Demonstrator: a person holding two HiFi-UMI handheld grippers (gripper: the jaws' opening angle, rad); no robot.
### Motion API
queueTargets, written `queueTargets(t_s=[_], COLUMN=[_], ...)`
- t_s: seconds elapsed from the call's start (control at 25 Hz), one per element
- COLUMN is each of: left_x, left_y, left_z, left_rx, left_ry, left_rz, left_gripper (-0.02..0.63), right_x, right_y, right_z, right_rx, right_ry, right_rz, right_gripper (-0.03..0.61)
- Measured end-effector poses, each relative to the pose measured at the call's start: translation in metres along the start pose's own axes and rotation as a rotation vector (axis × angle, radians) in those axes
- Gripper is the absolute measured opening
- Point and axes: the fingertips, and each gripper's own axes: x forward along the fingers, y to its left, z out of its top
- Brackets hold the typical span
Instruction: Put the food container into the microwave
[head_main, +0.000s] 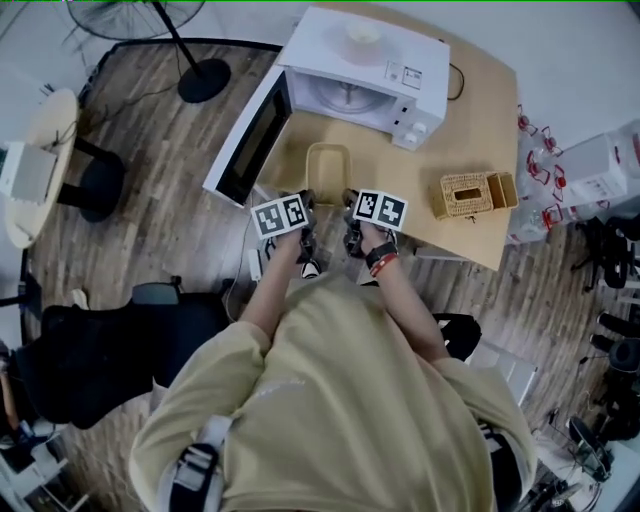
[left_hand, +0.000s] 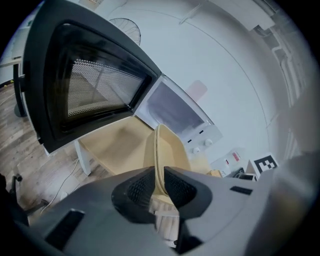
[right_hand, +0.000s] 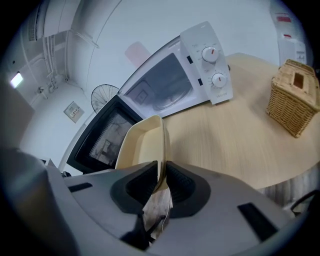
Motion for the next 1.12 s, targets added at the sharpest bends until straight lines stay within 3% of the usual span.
queueTargets(t_s=[0.44,1.12], left_x=[0.026,0.084], left_y=[-0.001,-0.012], left_z=[0.019,0.088], left_rx=[0.069,0.111], left_ry=[0.100,0.070], left_rz=[-0.063,-0.066], left_gripper=[0.060,0.060], right_x=[0.010,0.044], right_y=[-0.007,-0.009], right_z=[0.016,0.102], right_rx=[0.088,0.041], right_ry=[-0.075,-0.136], right_rz=[-0.104,-0.109], right_gripper=[0.063,0.063])
